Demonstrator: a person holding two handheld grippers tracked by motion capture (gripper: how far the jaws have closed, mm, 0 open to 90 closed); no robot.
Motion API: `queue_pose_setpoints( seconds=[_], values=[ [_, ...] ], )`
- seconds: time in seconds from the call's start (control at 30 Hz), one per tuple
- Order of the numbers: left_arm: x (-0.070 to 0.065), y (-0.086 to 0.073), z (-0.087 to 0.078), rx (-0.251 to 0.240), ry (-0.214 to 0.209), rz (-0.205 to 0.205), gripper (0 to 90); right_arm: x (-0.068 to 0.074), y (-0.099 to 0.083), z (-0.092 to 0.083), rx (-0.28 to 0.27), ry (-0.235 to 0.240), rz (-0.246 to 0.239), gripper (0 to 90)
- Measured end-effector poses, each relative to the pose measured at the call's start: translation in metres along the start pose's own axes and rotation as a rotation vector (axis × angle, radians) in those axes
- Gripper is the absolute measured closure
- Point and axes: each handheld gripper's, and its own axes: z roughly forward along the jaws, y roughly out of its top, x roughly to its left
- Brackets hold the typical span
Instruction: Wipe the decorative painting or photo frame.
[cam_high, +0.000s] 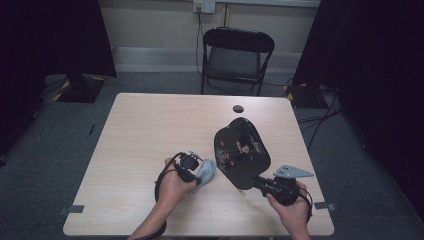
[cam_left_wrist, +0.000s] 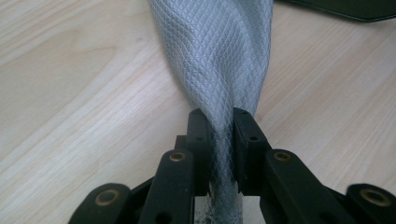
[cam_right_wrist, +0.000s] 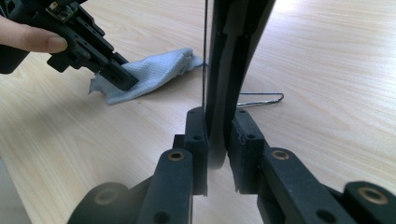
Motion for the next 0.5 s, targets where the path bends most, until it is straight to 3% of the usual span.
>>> queue_pose_setpoints(
  seconds=[0.17, 0.3, 0.5],
  values=[
    [0.011, -0.005, -0.008, -0.023, 0.038, -0.016, 78.8, 0.000, 0.000, -0.001, -0.006, 0.003, -0.004, 74.4],
    [0.021, -0.010, -0.014, -0.041, 0.062, -0.031, 78.7, -0.002, -0.002, -0.002, -0.019, 0.000, -0.002, 65.6],
    [0.030, -0.015, -0.021, -0.039, 0.088, -0.034, 78.4, -0.004, -0.004, -0.004, -0.023, 0.006, -0.011, 58.6]
  ],
)
